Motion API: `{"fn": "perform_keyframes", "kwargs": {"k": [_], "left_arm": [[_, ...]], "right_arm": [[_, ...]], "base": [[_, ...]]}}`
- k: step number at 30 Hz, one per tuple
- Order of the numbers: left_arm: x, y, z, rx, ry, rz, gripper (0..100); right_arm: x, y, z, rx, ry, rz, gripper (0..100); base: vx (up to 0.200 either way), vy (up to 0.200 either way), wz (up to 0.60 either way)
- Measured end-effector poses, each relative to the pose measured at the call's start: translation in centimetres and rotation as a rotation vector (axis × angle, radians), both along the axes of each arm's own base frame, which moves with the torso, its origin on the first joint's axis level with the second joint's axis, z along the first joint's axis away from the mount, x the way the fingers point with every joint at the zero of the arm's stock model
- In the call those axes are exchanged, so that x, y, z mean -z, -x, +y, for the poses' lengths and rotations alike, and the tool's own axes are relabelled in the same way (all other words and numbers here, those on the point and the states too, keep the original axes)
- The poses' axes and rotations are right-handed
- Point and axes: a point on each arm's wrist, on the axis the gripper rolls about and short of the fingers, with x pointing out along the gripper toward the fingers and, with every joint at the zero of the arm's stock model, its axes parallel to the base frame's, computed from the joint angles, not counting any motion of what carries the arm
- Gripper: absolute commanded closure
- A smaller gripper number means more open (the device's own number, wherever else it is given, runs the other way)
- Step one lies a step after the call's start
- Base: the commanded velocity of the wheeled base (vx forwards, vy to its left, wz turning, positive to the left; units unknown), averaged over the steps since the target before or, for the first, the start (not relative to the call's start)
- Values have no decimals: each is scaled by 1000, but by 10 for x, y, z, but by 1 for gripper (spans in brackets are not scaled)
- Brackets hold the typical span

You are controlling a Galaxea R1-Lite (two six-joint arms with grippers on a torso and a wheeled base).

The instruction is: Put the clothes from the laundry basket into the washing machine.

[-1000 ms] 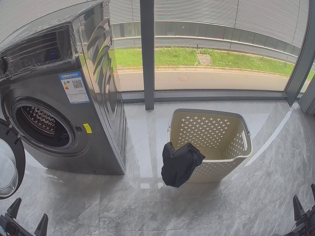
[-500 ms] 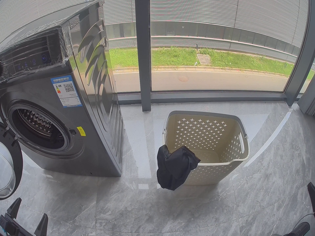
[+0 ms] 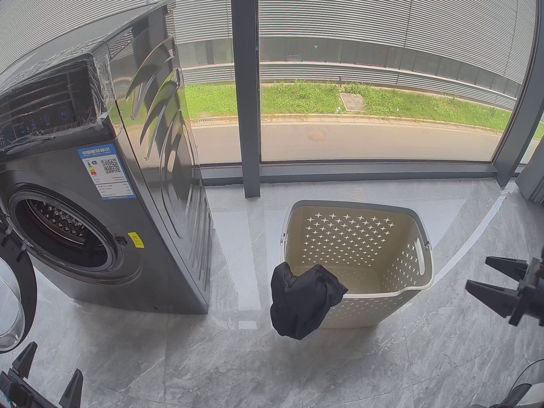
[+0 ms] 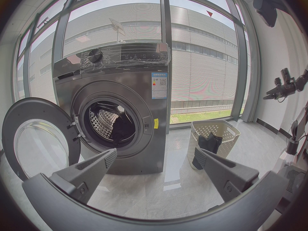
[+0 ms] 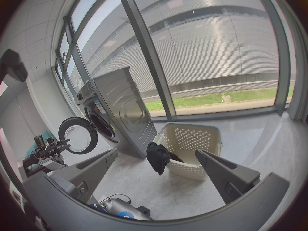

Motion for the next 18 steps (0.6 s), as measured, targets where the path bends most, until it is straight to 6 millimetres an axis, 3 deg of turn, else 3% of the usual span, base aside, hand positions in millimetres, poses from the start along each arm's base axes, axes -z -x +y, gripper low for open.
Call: {"fn": "perform_keyframes", "kwargs": {"k": [11,18], "left_arm": [[0,0,0,0,2,1,0],[0,0,0,0,3,1,0]], "right_arm": [[35,-98,50,-103,46,187,0],[64,-144,80,-135,63,231,0]], "base": [[0,0,0],[0,0,0]]}}
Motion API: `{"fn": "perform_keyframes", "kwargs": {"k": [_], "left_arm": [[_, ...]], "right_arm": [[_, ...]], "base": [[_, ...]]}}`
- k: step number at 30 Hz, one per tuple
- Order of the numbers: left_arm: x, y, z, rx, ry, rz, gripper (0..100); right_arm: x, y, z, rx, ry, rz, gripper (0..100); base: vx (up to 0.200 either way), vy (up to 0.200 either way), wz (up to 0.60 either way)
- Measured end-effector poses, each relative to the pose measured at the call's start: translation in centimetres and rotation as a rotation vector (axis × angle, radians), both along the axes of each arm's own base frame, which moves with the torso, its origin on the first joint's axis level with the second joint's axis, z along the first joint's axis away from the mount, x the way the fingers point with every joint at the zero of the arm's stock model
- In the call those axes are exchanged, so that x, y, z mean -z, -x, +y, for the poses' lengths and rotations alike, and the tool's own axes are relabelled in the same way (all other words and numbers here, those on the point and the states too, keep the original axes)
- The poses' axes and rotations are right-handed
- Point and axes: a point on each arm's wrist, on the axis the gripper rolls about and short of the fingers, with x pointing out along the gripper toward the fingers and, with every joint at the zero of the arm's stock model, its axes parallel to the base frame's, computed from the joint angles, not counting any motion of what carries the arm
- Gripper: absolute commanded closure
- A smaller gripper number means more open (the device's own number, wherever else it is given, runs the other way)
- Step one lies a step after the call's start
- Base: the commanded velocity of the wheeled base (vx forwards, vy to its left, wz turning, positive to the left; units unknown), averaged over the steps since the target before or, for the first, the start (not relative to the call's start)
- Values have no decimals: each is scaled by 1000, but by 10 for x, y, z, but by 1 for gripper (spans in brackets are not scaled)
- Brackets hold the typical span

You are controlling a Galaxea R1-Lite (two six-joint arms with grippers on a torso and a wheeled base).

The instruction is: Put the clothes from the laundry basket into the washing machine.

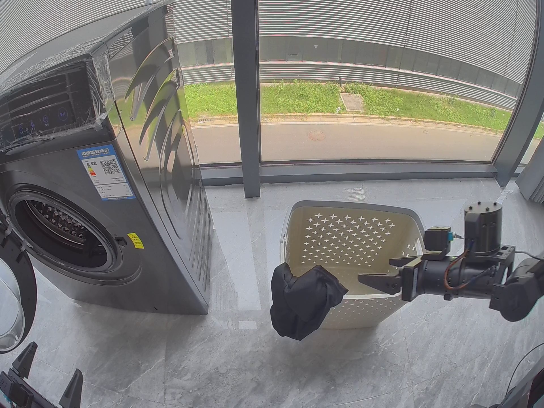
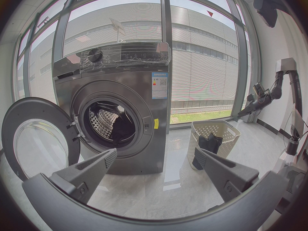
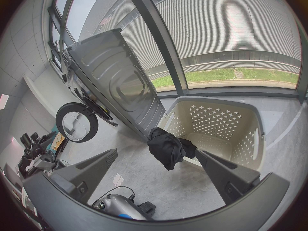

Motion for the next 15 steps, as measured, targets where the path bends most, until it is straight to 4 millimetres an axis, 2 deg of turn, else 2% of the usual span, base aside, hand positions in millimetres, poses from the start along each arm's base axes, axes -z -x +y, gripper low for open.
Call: {"fn": "perform_keyframes", "kwargs": {"k": [5,15], "left_arm": [[0,0,0,0,0,0,0],[0,0,0,-1,2,0,0]], "right_arm": [[20,-25,14,11,15,17,0],[64,-58,31,31,29,62,0]], "base": [[0,0,0],[0,0,0]]}}
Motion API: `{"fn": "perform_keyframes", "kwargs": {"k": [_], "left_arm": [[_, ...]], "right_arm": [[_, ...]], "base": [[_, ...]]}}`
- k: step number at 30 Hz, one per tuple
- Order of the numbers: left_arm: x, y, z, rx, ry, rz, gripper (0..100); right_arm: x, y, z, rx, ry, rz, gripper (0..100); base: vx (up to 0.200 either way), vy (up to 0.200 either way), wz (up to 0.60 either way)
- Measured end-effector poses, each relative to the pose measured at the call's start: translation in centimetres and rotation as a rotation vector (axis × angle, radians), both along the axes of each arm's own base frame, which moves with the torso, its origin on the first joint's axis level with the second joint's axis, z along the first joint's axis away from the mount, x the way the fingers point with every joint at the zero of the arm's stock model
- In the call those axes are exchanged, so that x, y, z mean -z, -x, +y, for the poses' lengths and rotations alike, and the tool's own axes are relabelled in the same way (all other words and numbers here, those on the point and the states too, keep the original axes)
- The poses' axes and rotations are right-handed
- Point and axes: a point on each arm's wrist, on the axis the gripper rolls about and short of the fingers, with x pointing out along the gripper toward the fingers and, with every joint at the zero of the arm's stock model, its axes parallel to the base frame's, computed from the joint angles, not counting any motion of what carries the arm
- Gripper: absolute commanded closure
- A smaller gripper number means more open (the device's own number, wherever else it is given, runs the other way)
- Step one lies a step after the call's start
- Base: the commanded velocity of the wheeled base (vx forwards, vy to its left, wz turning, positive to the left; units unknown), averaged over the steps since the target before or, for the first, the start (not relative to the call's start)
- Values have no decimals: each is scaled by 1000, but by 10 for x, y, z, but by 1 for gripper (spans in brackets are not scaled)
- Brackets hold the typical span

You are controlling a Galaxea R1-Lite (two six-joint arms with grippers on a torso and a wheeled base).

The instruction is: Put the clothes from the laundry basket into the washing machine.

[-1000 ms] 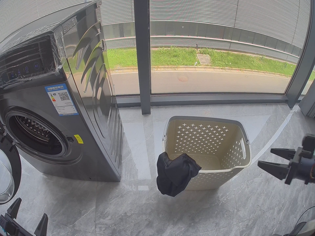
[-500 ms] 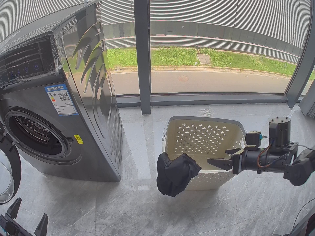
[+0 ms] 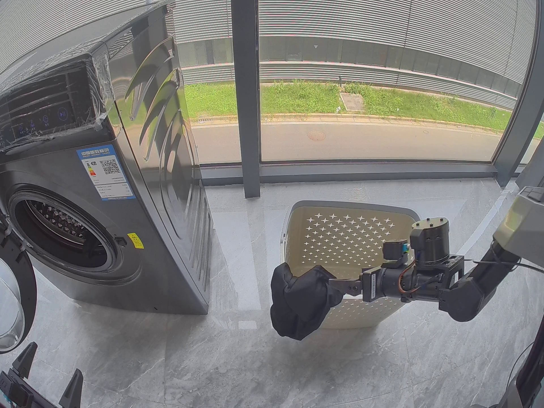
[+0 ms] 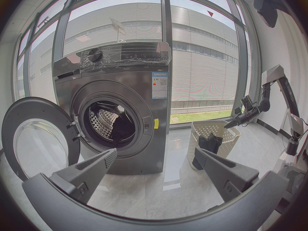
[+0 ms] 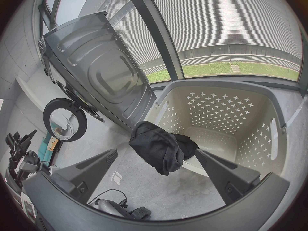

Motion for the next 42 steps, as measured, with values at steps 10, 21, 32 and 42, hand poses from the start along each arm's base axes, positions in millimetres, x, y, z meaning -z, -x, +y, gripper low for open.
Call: {"fn": "perform_keyframes", "kwargs": {"k": [10,21,32,42], "left_arm": [[0,0,0,-1,0,0,0],[0,0,0,-1,0,0,0],[0,0,0,-1,-1,0,0],[0,0,0,-2,-2,0,0]], "right_arm": [[33,-19,20,5,-33,65,0],[48,-39,36,35,-57,43,0],[61,-50,45,51,-59,43,0],[66,-51,50,43,-73,34,0]], "base": [[0,0,0],[0,0,0],[0,0,0],[0,0,0]]}}
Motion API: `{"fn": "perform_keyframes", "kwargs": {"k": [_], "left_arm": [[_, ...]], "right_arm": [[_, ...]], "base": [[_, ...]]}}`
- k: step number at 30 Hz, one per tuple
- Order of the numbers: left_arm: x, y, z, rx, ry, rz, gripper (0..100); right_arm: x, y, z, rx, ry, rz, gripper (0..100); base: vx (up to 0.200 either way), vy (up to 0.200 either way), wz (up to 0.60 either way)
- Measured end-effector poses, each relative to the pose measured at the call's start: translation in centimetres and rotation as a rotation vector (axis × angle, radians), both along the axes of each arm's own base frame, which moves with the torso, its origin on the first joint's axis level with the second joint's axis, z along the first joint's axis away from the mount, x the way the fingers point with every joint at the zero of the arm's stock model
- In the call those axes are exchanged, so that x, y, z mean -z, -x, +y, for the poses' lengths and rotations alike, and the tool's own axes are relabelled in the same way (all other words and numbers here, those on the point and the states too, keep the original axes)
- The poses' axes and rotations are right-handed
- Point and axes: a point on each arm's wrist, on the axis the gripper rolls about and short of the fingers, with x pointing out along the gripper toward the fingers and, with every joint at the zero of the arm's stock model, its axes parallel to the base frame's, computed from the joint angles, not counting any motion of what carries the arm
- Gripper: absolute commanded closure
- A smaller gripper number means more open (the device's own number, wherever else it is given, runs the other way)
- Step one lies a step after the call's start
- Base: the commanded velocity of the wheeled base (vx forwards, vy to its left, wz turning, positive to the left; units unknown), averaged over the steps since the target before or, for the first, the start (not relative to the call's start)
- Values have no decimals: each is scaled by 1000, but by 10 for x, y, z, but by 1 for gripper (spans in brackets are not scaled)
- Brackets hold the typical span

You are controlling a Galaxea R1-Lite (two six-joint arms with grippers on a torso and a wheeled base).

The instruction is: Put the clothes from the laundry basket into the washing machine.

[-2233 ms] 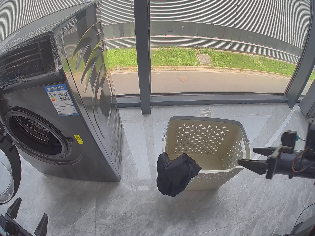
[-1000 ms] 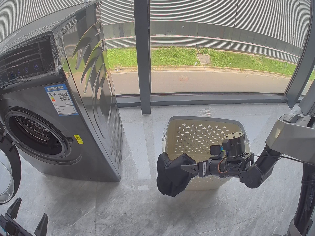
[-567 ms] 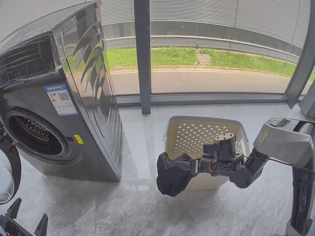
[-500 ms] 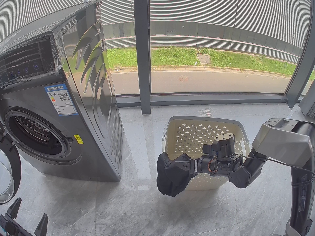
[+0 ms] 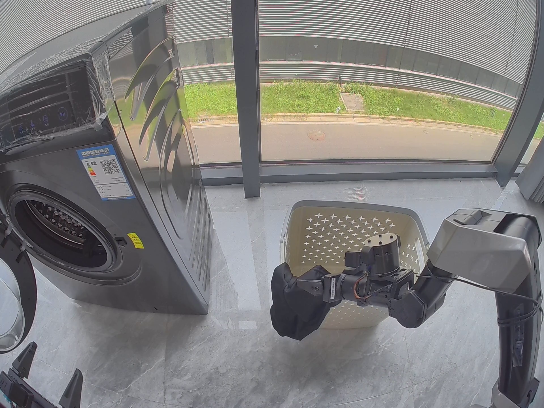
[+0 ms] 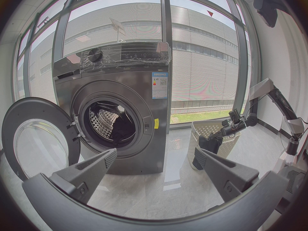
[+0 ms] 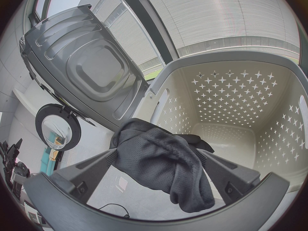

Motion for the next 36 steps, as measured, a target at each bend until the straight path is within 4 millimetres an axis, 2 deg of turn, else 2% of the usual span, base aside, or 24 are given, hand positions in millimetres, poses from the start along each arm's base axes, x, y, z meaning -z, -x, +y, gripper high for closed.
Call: {"fn": "perform_keyframes", "kwargs": {"k": [1,13,19,24,28,36], "left_arm": [[0,0,0,-1,0,0,0],[0,0,0,-4,6,0,0],[0,0,0,-4,6,0,0],[0,0,0,-4,7,0,0],[0,0,0,-3,8,1,0],[0,0,0,-4,8,1,0]], "right_arm": [[0,-1,0,1,-5,-7,100],[3,0,1,-3,-15,-9,100],[-7,2,1,3,-34,-17,100],[-29,5,-2,11,-67,-48,100],[-58,13,-6,15,-104,-91,100],[-112,49,-25,13,-154,-204,100]], "base": [[0,0,0],[0,0,0],[0,0,0],[0,0,0],[0,0,0],[0,0,0]]}}
